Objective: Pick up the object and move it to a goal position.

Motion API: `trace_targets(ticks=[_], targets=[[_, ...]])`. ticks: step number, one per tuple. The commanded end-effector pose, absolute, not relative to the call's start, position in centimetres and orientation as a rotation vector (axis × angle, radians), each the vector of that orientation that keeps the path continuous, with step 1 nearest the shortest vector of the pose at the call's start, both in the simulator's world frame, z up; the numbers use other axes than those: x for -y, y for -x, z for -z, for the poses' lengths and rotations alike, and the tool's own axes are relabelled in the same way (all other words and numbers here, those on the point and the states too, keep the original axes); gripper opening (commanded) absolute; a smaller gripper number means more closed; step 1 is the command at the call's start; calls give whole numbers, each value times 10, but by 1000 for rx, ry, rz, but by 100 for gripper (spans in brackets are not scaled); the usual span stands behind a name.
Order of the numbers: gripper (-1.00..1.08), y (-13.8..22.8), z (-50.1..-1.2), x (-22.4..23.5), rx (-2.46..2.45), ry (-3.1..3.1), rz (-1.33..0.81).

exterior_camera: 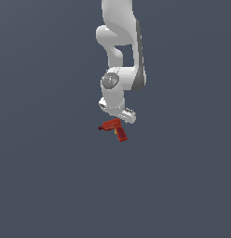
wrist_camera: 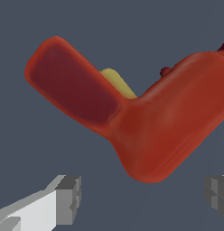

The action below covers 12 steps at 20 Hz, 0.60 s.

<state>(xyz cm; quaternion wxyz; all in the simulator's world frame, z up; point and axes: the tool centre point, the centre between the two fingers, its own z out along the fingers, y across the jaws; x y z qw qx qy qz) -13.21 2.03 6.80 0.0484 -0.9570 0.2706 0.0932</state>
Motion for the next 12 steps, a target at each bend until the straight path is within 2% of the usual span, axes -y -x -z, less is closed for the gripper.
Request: trace_targets(ticks=[1,11,12], targets=[[108,133,-64,-21,-826,2917,-285],[108,139,-40,-24,-834,2915,-287],[-100,139,-40,-24,-834,2915,-287]])
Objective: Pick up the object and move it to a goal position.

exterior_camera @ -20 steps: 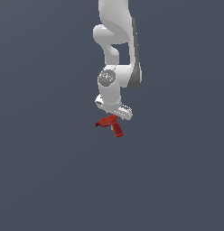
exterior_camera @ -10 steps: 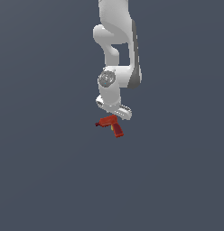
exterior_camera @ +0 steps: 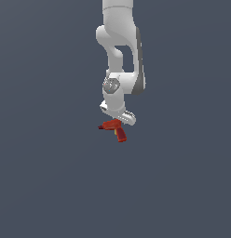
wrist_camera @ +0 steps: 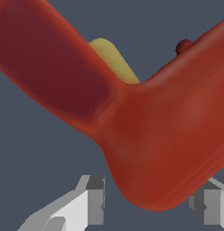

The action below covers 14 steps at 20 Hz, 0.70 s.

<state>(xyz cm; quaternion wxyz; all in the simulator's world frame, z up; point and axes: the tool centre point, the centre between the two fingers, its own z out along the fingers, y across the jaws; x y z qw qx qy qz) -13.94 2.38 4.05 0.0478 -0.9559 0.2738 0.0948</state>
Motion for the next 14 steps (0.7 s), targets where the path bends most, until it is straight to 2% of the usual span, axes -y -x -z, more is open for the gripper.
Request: trace_targets(ticks=[1,14], targets=[[-100,139,-40,-24,-834,2915,-287],[-100,136,-40,-22,-837,2914,-287]])
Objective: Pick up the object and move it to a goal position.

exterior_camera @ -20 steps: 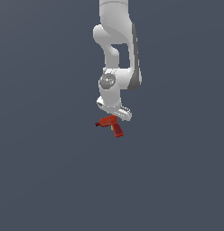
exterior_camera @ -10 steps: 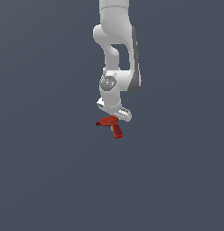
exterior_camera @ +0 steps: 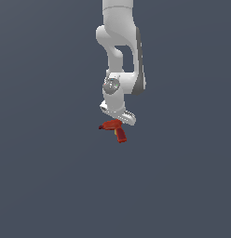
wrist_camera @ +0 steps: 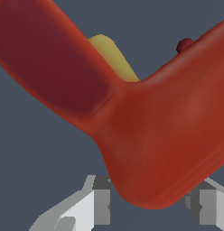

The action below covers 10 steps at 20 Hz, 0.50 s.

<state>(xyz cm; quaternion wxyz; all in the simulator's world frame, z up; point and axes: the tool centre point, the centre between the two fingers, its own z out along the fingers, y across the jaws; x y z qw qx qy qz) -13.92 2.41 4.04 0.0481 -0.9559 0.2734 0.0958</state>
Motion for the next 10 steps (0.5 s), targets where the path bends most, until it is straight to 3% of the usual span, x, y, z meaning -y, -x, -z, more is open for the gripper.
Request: trace_targets(ticks=[1,10], targets=[[-100,135,-40,-20,-837,2914,-287],[-100,103,-41,1,-836,2916,-287]])
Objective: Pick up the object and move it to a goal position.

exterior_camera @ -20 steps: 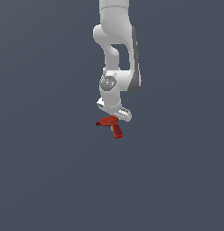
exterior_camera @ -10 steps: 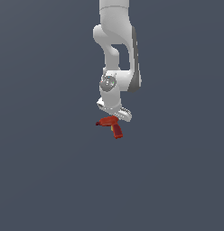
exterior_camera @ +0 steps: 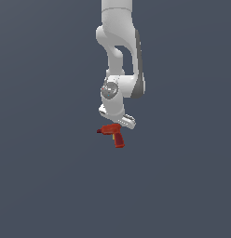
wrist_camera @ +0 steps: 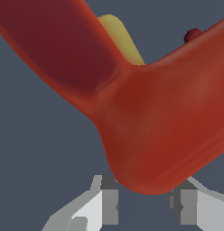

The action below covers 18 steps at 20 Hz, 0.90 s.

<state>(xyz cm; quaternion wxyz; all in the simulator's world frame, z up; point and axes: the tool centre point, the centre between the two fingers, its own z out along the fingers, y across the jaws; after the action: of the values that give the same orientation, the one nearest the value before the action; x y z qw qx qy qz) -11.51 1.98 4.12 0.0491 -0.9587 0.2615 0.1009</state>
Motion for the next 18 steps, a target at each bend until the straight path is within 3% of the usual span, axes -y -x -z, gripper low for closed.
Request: trace_targets(ticks=[1,18], targets=[[-100,98,-42,4,-836,2916,-287],[-100,0,-44,68,-835,2917,-287]])
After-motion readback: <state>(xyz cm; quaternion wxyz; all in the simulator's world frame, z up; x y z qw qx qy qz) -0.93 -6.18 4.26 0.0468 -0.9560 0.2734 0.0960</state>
